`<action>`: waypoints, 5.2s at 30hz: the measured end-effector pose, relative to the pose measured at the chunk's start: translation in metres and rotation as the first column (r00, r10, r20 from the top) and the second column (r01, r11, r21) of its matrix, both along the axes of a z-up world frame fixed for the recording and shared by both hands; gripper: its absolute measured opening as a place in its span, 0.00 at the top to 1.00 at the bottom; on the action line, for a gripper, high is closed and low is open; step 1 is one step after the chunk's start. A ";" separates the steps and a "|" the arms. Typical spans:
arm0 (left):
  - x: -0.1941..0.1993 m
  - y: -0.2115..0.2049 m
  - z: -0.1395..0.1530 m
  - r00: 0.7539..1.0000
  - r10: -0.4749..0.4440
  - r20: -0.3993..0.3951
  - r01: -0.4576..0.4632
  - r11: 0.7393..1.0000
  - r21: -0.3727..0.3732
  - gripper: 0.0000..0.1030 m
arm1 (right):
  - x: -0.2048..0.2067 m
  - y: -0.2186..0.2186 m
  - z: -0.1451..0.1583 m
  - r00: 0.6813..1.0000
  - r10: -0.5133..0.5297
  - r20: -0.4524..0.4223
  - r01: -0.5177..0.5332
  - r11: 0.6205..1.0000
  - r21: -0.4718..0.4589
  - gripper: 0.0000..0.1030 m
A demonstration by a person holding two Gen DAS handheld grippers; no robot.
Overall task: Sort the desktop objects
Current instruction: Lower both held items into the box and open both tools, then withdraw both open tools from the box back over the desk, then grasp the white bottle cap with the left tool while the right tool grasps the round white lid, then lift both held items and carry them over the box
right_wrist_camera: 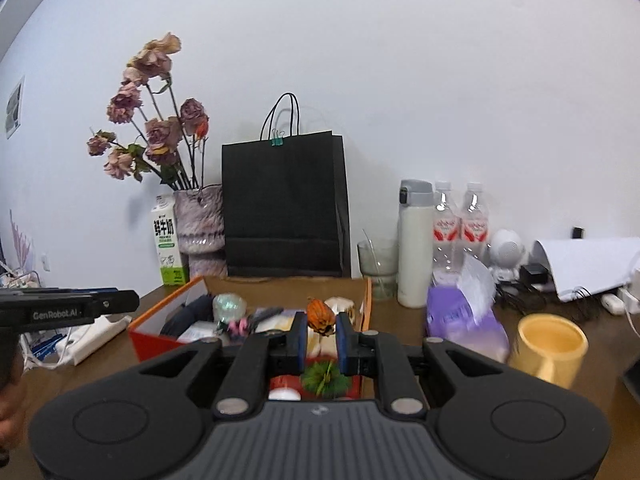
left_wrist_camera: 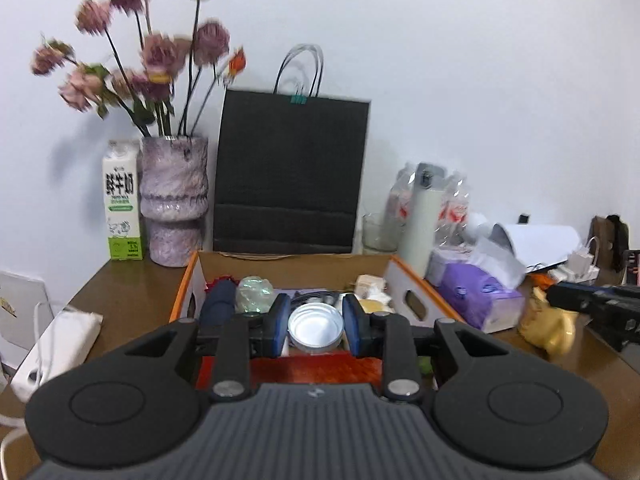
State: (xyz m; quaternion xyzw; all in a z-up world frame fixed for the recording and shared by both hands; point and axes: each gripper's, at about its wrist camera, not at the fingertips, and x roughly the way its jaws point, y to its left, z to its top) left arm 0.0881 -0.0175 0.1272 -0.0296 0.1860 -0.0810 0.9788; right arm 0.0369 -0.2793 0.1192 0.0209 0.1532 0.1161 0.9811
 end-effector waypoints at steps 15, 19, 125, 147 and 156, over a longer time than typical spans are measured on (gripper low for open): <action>0.186 0.023 -0.027 0.961 0.014 -0.278 -0.003 0.999 0.039 0.72 | 0.249 0.038 -0.019 0.909 0.208 -0.360 -0.127 0.963 0.236 0.87; 0.217 0.029 -0.038 0.936 -0.016 -0.352 0.015 1.000 -0.004 0.64 | 0.313 0.056 -0.045 0.865 0.176 -0.470 -0.072 0.971 0.230 0.84; 0.026 -0.106 -0.105 0.982 -0.027 -0.189 0.045 0.995 0.094 0.61 | 0.097 -0.019 -0.106 0.954 -0.042 -0.296 0.009 0.994 -0.109 0.63; -0.119 -0.024 -0.080 0.988 0.090 -0.124 -0.082 0.994 0.065 0.61 | -0.043 0.027 -0.087 0.978 0.030 -0.206 -0.025 0.999 0.025 0.64; -0.193 -0.023 -0.085 1.000 0.011 -0.018 -0.010 0.999 0.032 0.61 | -0.134 0.055 -0.081 0.991 0.036 -0.126 -0.042 0.998 -0.045 0.63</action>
